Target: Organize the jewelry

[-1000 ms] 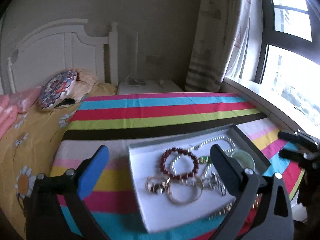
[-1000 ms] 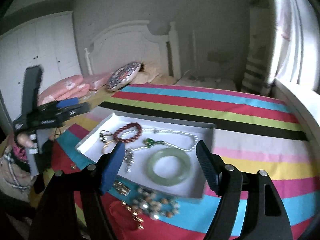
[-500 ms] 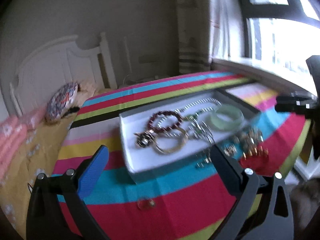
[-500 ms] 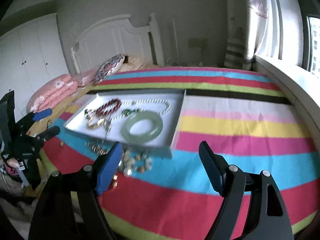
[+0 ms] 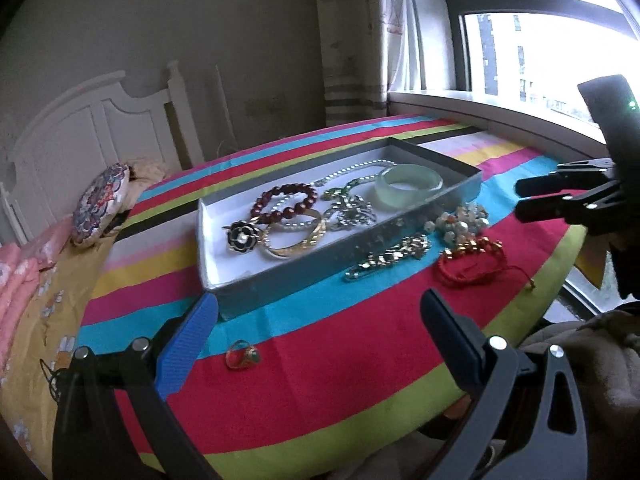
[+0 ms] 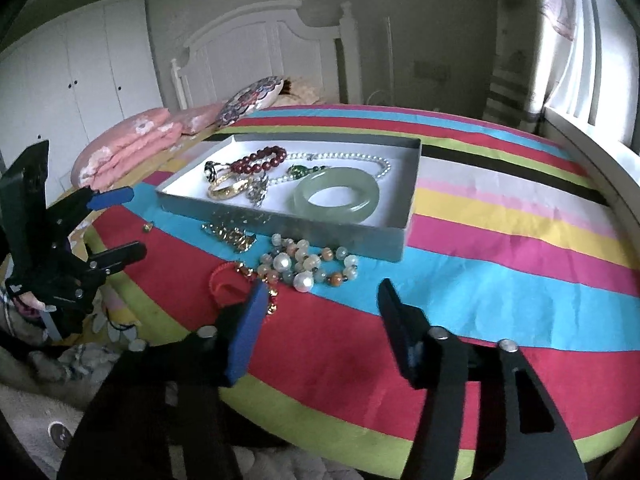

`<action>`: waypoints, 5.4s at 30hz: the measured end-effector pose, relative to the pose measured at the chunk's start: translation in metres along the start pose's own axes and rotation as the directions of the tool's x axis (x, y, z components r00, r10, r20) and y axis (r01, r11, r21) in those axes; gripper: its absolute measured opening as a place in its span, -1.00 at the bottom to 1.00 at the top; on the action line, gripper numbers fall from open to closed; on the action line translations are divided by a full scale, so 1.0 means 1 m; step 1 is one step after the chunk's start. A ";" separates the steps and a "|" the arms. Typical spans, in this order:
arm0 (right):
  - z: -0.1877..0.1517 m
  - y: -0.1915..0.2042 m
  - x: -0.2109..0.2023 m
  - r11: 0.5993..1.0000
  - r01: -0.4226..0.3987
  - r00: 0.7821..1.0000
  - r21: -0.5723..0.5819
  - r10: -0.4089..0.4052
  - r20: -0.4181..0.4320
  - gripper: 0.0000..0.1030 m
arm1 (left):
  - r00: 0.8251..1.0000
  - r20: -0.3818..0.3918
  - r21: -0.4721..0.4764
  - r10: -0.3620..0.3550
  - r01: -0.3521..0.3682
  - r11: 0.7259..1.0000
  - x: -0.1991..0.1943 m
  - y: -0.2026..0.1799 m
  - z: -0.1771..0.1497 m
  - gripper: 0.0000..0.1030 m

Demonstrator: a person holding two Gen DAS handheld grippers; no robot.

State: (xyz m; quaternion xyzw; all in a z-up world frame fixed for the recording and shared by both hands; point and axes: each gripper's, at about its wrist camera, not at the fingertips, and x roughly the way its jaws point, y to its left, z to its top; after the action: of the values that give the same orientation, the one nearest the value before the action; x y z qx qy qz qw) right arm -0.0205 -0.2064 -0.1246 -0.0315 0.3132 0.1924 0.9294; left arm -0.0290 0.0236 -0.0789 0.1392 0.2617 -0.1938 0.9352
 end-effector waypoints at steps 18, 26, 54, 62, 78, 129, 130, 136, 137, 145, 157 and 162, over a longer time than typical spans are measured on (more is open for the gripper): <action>0.006 -0.009 0.028 0.997 0.072 0.995 0.019 -0.071 -0.072 -0.28 | 0.977 -0.086 0.036 -0.197 0.200 0.979 0.033 -0.037 0.020 0.72; 0.000 -0.009 0.028 0.997 0.077 0.994 -0.001 -0.077 -0.076 -0.27 | 0.964 -0.174 0.111 -0.199 0.221 0.969 0.060 -0.062 0.030 -0.04; 0.019 0.008 0.052 0.998 0.051 0.993 -0.044 -0.055 -0.109 -0.26 | 0.970 -0.136 -0.093 -0.200 0.188 0.978 0.045 0.013 0.001 -0.24; 0.011 0.022 0.048 0.986 0.093 0.993 -0.139 -0.102 -0.058 -0.80 | 0.975 -0.131 -0.046 -0.181 0.176 0.983 0.044 0.005 0.000 -0.92; 0.030 0.016 0.003 0.995 0.076 0.990 -0.062 -0.068 0.125 -0.80 | 0.990 -0.018 -0.024 -0.142 0.142 0.990 0.011 0.005 0.017 -0.92; 0.044 0.020 -0.030 0.994 0.097 0.971 -0.049 -0.084 0.222 -0.79 | 0.989 -0.085 0.018 -0.122 0.124 0.992 0.011 0.024 -0.010 -0.88; 0.045 0.021 -0.030 0.994 0.098 0.971 -0.054 -0.083 0.226 -0.79 | 0.990 -0.074 0.027 -0.120 0.122 0.992 0.010 0.022 -0.006 -0.88; 0.047 0.025 -0.035 0.993 0.099 0.967 -0.056 -0.083 0.242 -0.79 | 0.992 -0.022 0.055 -0.123 0.124 0.991 -0.002 0.016 0.014 -0.88; 0.047 0.025 -0.036 0.994 0.098 0.966 -0.055 -0.082 0.244 -0.79 | 0.992 -0.016 0.063 -0.123 0.124 0.990 -0.005 0.014 0.017 -0.88; 0.051 0.028 -0.037 0.993 0.097 0.965 -0.067 -0.077 0.251 -0.79 | 0.993 0.014 0.115 -0.114 0.112 0.987 -0.015 0.009 0.039 -0.88; 0.077 0.038 -0.011 0.991 0.066 0.973 -0.113 -0.039 0.227 -0.79 | 0.989 0.044 0.143 -0.138 0.130 0.981 -0.002 0.014 0.087 -0.88; 0.097 0.041 0.020 0.993 0.029 0.983 -0.113 -0.008 0.182 -0.79 | 0.983 0.084 0.110 -0.161 0.151 0.982 0.009 0.024 0.122 -0.88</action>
State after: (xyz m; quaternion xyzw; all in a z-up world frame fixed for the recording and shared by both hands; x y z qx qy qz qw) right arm 0.0340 -0.1442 -0.0564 -0.0704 0.2154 0.2038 0.9524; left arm 0.0412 -0.0018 0.0206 0.1572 0.2179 -0.2860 0.9198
